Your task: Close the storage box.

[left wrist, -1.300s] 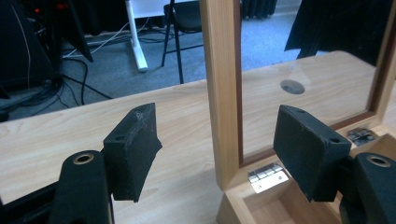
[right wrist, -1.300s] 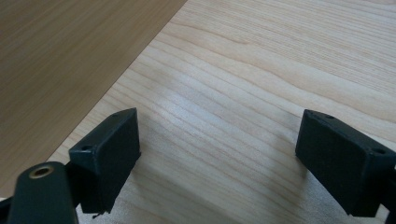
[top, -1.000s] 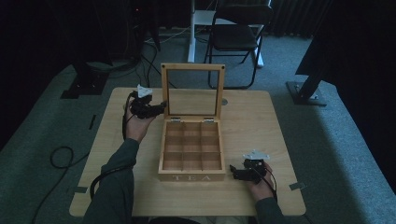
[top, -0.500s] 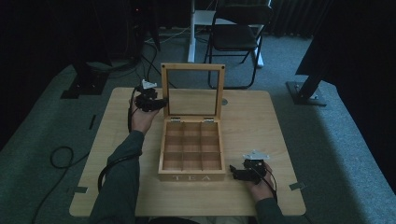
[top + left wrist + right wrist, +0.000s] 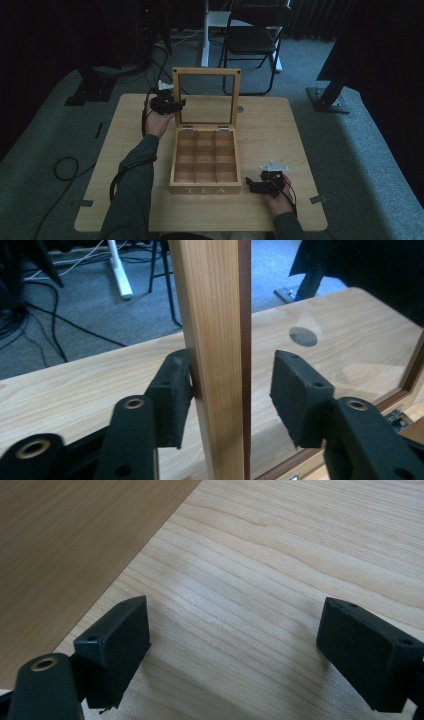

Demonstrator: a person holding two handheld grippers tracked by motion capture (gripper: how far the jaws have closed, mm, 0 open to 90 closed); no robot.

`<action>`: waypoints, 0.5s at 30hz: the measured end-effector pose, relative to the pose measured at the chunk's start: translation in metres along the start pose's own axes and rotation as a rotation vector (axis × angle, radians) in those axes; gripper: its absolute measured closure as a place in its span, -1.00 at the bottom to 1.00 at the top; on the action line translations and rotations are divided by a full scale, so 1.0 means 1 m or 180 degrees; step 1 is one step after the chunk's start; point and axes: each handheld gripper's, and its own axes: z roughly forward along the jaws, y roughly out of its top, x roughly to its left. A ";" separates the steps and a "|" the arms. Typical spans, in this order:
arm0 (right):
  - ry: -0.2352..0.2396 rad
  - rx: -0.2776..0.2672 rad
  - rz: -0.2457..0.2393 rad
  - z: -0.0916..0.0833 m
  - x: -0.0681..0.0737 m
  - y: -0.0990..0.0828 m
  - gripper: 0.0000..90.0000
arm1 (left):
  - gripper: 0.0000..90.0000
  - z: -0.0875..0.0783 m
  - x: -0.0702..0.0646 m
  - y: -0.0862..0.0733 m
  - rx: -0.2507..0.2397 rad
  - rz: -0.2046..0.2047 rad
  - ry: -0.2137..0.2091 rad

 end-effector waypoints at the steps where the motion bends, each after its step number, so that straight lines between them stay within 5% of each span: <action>1: 0.0000 0.0000 -0.0001 0.000 0.000 0.000 -0.70 | 0.08 0.000 0.000 0.000 0.0000 0.0000 0.0000; 15: 0.0023 -0.0002 -0.0016 0.000 0.001 0.000 -0.70 | 0.07 -0.002 -0.001 0.004 -0.0117 -0.0073 -0.0074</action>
